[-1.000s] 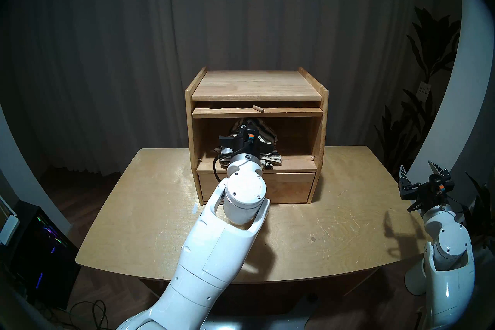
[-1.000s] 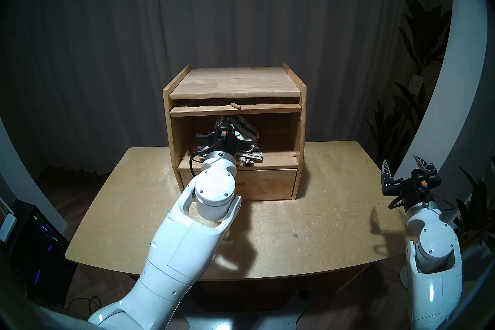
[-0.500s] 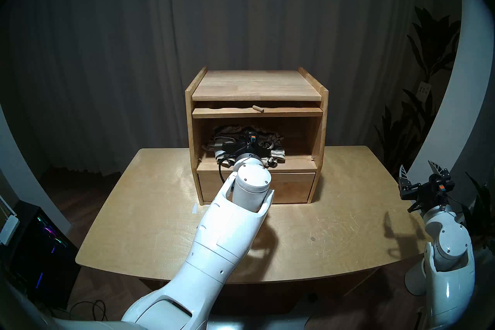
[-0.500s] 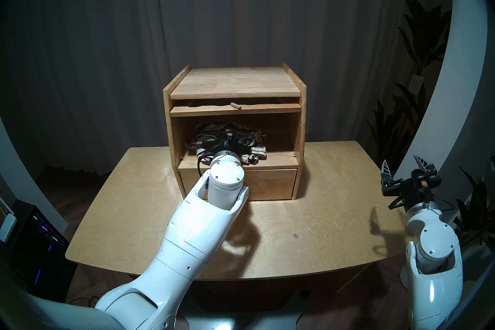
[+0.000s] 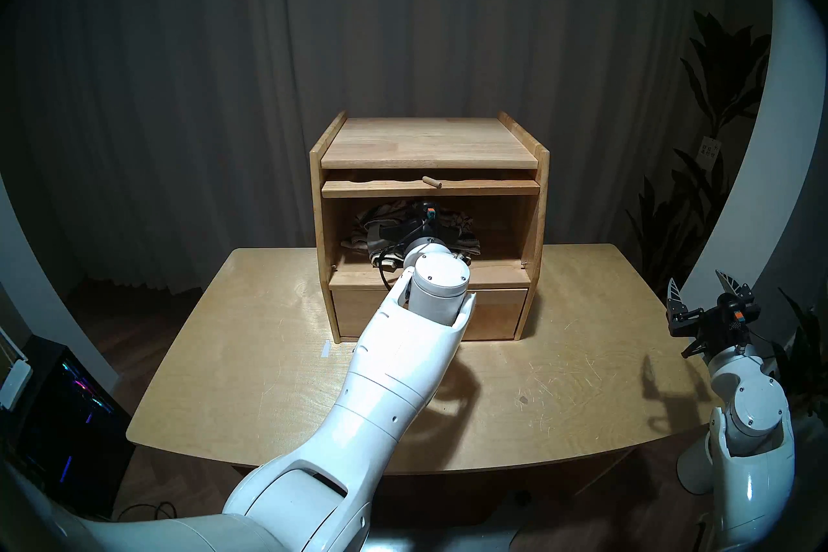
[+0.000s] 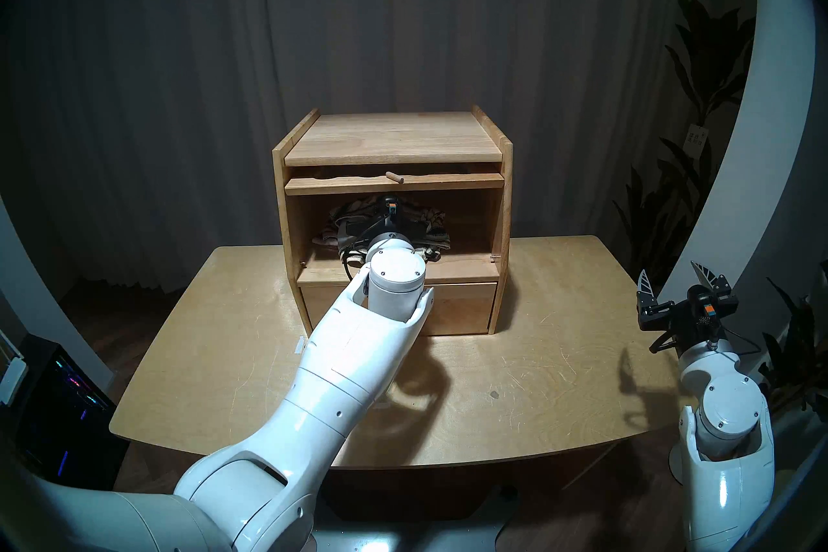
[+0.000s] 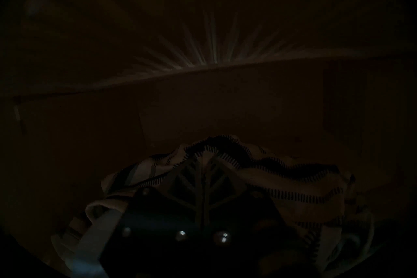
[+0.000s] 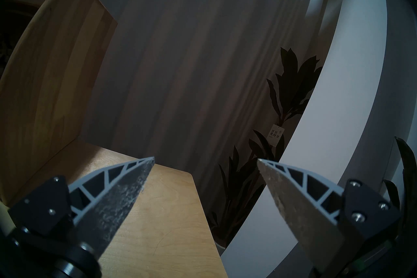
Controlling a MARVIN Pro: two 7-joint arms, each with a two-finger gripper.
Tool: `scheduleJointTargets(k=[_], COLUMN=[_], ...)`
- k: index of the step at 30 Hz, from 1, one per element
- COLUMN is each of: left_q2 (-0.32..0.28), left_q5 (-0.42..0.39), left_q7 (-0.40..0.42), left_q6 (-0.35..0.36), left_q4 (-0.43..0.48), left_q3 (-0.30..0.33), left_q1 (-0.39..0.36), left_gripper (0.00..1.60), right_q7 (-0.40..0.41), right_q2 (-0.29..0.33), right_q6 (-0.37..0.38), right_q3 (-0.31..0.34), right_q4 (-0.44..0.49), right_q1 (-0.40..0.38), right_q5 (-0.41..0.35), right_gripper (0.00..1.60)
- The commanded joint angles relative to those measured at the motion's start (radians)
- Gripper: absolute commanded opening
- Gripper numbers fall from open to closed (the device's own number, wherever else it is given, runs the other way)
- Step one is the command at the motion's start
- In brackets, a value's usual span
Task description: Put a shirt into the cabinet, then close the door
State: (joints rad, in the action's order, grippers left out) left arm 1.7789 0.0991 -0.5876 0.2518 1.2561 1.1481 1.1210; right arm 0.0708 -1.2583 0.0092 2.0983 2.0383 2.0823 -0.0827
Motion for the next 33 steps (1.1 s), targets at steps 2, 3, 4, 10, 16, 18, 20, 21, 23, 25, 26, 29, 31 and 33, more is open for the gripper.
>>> scheduleJointTargets(k=[2,3,4,10,16,18,20,21,23,25,26,29,31,33], left_q2=[0.015,0.010,0.008,0.002,0.008,0.010,0.007,0.001,-0.008,-0.017,-0.051,-0.075,-0.107,-0.140], left_q5=[0.017,0.015,0.015,0.015,0.016,0.012,0.014,0.025,0.031,0.042,0.070,0.078,0.093,0.080], left_q7=[-0.009,-0.011,-0.013,-0.026,-0.028,-0.017,0.001,0.006,0.024,0.029,0.054,0.070,0.083,0.070], left_q6=[-0.072,-0.083,-0.100,-0.187,-0.218,-0.215,-0.210,-0.208,-0.200,-0.205,-0.166,-0.158,-0.158,-0.144], left_q4=[-0.053,-0.070,-0.086,-0.167,-0.194,-0.202,-0.204,-0.205,-0.203,-0.198,-0.167,-0.141,-0.091,-0.068], left_q3=[0.020,0.022,0.024,0.030,0.023,0.019,0.009,-0.002,-0.016,-0.029,-0.068,-0.086,-0.109,-0.121], left_q1=[-0.115,-0.117,-0.117,-0.107,-0.115,-0.122,-0.125,-0.125,-0.119,-0.112,-0.077,-0.044,0.006,0.048], left_gripper=[0.00,0.00,0.00,0.00,0.00,0.00,0.00,0.00,0.00,0.00,0.00,1.56,1.60,1.60], right_q7=[0.001,0.002,0.002,0.002,0.002,0.001,0.001,0.001,0.001,0.001,0.001,0.000,0.000,0.000], right_q2=[0.002,0.002,0.002,0.002,0.003,0.003,0.003,0.003,0.003,0.003,0.004,0.004,0.004,0.005], right_q6=[-0.005,-0.005,-0.005,-0.003,-0.003,-0.003,-0.003,-0.003,-0.003,-0.003,-0.003,-0.003,-0.004,-0.004], right_q3=[0.003,0.003,0.004,0.004,0.004,0.004,0.004,0.004,0.004,0.004,0.004,0.004,0.004,0.003], right_q4=[0.026,0.026,0.027,0.029,0.030,0.030,0.030,0.030,0.030,0.030,0.030,0.029,0.028,0.026], right_q1=[-0.003,-0.002,-0.002,0.000,0.001,0.001,0.001,0.001,0.001,0.001,0.001,0.001,0.001,0.000], right_q5=[-0.003,-0.003,-0.004,-0.005,-0.006,-0.006,-0.007,-0.007,-0.007,-0.007,-0.007,-0.007,-0.007,-0.007], right_gripper=[1.60,1.60,1.60,1.60,1.60,1.60,1.60,1.60,1.60,1.60,1.60,1.60,1.60,1.60])
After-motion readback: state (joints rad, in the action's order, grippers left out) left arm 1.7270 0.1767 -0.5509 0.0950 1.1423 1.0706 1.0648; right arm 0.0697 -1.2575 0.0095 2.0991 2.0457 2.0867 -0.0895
